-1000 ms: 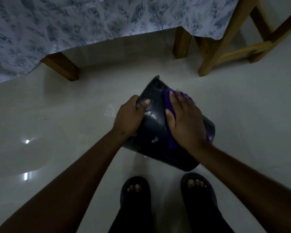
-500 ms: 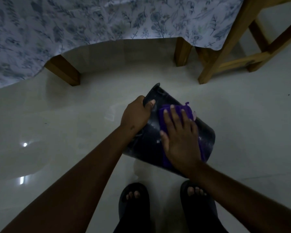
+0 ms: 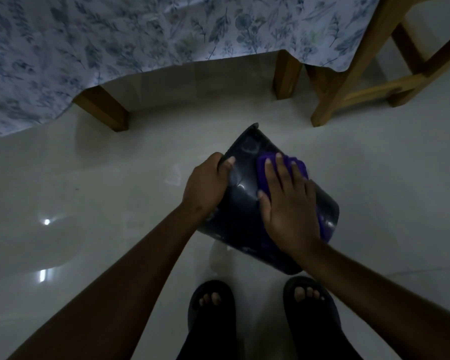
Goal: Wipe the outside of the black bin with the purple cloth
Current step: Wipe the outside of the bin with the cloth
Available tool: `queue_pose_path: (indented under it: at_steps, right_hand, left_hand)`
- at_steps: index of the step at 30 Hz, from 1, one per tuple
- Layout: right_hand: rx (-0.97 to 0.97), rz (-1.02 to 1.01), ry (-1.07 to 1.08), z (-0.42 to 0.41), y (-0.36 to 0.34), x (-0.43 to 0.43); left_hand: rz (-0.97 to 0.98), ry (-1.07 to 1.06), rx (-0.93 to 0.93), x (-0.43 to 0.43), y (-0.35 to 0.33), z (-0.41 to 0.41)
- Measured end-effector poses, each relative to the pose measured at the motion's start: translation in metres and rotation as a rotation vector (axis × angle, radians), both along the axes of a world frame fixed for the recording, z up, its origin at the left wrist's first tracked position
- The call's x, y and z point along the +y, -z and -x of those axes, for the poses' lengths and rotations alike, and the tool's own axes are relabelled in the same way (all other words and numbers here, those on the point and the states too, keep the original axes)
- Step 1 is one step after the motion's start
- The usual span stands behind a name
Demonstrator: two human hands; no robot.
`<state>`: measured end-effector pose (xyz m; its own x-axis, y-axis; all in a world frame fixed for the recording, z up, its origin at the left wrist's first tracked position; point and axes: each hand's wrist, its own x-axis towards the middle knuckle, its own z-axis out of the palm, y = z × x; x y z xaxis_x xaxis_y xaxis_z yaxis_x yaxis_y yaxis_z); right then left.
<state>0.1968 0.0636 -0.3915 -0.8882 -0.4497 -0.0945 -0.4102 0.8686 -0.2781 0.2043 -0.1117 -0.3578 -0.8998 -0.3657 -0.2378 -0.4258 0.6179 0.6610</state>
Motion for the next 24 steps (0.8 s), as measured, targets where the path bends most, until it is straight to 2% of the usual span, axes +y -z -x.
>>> queue_pose_path:
  at_steps: [4,9,15,18,21,24]
  right_hand:
    - [0.002,0.030,-0.013,0.009,-0.002,-0.005]
    - [-0.092,0.081,0.117,0.066,-0.001,-0.010]
    - [-0.004,-0.011,0.027,-0.012,-0.005,-0.012]
    - [0.018,0.045,-0.001,0.020,-0.004,-0.019]
    - [-0.102,0.121,0.103,0.072,-0.002,-0.014]
    - [-0.144,0.134,0.151,0.062,-0.001,0.001]
  left_hand:
    - [0.018,0.020,0.039,0.004,0.003,0.006]
    - [-0.025,-0.041,0.036,0.009,-0.001,0.013]
    - [0.008,-0.025,-0.009,0.006,0.003,0.020]
    - [-0.031,-0.012,0.016,0.005,0.001,0.019]
    - [-0.038,-0.031,0.019,0.008,-0.001,0.016]
    - [0.001,-0.021,-0.020,0.006,-0.004,0.017]
